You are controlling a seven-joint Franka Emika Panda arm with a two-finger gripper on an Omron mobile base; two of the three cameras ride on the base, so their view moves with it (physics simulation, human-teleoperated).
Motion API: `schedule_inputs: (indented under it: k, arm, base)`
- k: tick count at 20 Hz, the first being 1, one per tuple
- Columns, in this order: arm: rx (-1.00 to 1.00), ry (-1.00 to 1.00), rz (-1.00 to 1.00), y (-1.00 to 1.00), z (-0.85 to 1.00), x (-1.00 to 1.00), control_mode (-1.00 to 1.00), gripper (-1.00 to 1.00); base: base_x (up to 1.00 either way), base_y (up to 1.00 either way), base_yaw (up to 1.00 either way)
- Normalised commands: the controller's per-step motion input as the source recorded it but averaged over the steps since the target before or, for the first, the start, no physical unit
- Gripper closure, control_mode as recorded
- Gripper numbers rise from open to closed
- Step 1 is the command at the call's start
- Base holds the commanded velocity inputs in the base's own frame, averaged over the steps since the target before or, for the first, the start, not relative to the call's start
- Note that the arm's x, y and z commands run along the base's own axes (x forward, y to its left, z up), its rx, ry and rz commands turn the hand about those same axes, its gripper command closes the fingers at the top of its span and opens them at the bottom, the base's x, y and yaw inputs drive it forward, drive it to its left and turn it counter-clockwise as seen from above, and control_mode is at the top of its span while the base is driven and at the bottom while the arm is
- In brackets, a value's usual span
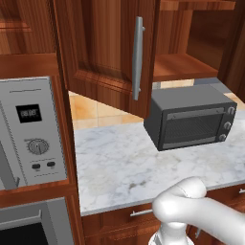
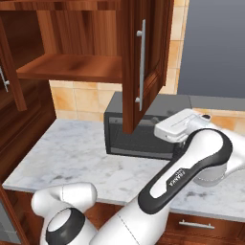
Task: Close all open cabinet doors.
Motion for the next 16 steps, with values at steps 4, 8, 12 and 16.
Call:
schedule_inputs:
  k: [4,8,12,16]
  arm:
    - [0.01,0.0,0.03,0.04,0.07,0.02,-1.0,-1.0]
    - [0.0,0.0,0.01,0.2,0.06,0.01,-1.0,-1.0]
    - [0.0,0.0,0.0,0.49,0.02,0.0,-1.0,-1.0]
    - [0.0,0.0,0.0,0.56,0.0,0.0,-1.0,-1.0]
  base:
    - [0.0,0.0,0.0]
    - [0.0,0.0,0.0]
    - [0.0,0.0,0.0]
    - [0.0,0.0,0.0]
